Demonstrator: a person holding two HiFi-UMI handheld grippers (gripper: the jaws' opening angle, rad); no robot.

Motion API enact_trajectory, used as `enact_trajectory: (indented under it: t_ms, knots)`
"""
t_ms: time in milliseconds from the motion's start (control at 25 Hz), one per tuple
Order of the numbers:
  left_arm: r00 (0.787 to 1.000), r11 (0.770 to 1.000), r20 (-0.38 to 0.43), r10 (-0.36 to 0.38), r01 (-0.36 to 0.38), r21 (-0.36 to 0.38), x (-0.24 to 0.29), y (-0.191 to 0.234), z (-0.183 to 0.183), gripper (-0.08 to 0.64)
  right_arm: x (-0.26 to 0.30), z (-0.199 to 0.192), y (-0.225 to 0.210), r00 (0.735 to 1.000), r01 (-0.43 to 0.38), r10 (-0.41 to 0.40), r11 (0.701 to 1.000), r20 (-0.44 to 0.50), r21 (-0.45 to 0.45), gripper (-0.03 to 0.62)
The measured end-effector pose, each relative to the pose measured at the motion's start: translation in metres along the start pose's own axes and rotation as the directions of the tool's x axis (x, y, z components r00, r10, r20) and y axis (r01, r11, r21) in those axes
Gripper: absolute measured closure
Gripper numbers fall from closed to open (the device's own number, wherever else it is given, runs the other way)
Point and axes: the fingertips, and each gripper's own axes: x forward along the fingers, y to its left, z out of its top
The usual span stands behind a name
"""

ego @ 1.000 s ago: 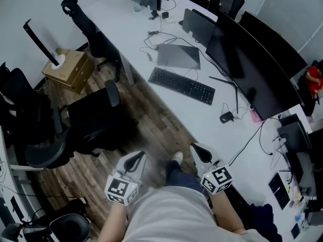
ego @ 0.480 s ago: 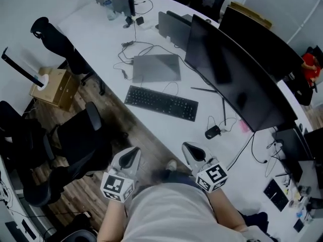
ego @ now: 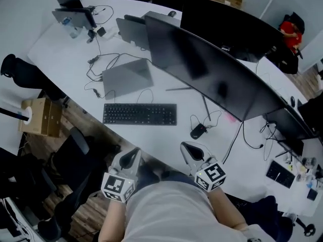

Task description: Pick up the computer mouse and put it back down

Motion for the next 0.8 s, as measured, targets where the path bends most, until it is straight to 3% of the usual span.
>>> enact_trajectory:
  t_ms: [160,320,560,800]
  knots:
    - [0.991,0.991,-0.033,-0.13,0.131,0.036,0.039,-0.001,0.008,0.543,-0.004,-0.004,-0.029,0.992,0.124,-0.124,0.992,0.009,0.034,0.588]
    - [0.963,0.961,-0.074,-0.258,0.264,0.083,0.071,-0.003,0.019,0.543,-0.011,-0.005,-0.057,0.967,0.255,-0.256,0.964,0.008,0.071,0.588]
    - [0.903,0.896,-0.148,-0.403,0.422,0.138,0.102,-0.002,0.025,0.543,-0.034,-0.014,-0.083,0.887,0.455,-0.461,0.877,0.008,0.153,0.588]
    - [0.866,0.861,-0.198,-0.459,0.489,0.143,0.118,0.002,0.022,0.543,-0.041,-0.039,-0.099,0.824,0.558,-0.565,0.804,-0.027,0.204,0.588]
